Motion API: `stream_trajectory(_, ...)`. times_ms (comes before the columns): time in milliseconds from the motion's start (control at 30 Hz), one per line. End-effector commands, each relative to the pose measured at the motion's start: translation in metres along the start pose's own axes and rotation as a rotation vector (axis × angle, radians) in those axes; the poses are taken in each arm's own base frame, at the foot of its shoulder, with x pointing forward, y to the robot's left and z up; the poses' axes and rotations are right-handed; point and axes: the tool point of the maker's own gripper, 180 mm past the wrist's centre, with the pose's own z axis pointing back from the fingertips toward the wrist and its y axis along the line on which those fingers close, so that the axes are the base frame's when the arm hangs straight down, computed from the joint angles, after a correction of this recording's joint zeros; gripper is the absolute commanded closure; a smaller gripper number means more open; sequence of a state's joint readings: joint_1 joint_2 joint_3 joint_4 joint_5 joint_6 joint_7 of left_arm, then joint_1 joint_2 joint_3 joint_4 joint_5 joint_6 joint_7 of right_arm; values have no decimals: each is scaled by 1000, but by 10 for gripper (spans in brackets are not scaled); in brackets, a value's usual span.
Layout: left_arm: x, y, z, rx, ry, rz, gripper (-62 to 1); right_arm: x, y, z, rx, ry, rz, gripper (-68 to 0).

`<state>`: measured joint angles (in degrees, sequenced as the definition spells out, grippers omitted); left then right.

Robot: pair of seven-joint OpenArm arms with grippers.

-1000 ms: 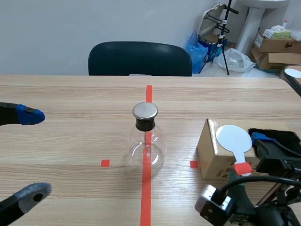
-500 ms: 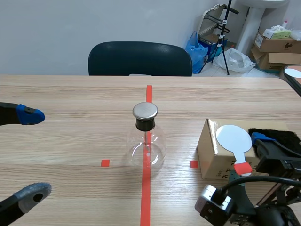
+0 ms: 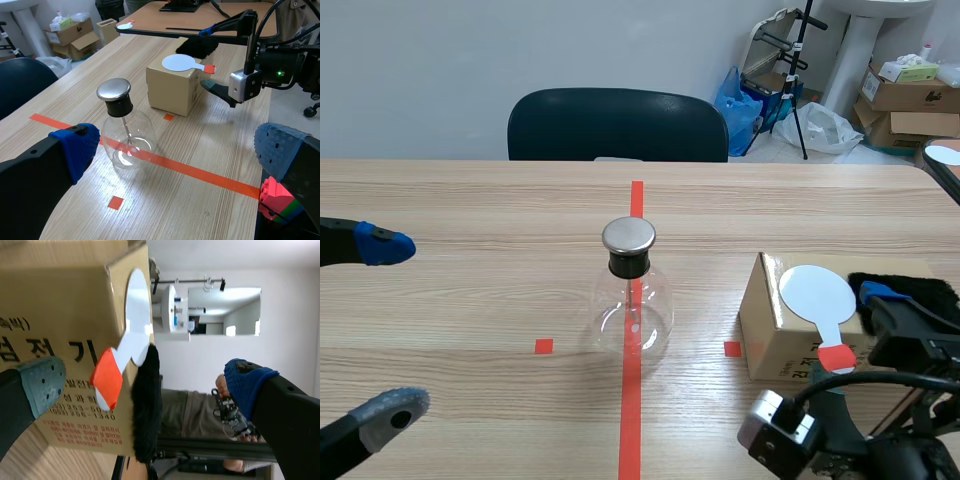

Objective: Do the electroscope experiment

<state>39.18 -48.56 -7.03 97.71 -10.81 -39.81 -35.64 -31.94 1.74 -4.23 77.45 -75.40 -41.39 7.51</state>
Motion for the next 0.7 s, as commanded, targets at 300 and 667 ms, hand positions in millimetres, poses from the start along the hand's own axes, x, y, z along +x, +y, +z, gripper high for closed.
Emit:
stream_trajectory(300, 13, 25, -8, 83, -54, 22, -623, 0, -46, 42, -77, 0, -147, -679)
stream_trajectory(667, 4, 101, -30, 447, 19, -18, -623, 2, -91, 52, 75, -40, -596, -679)
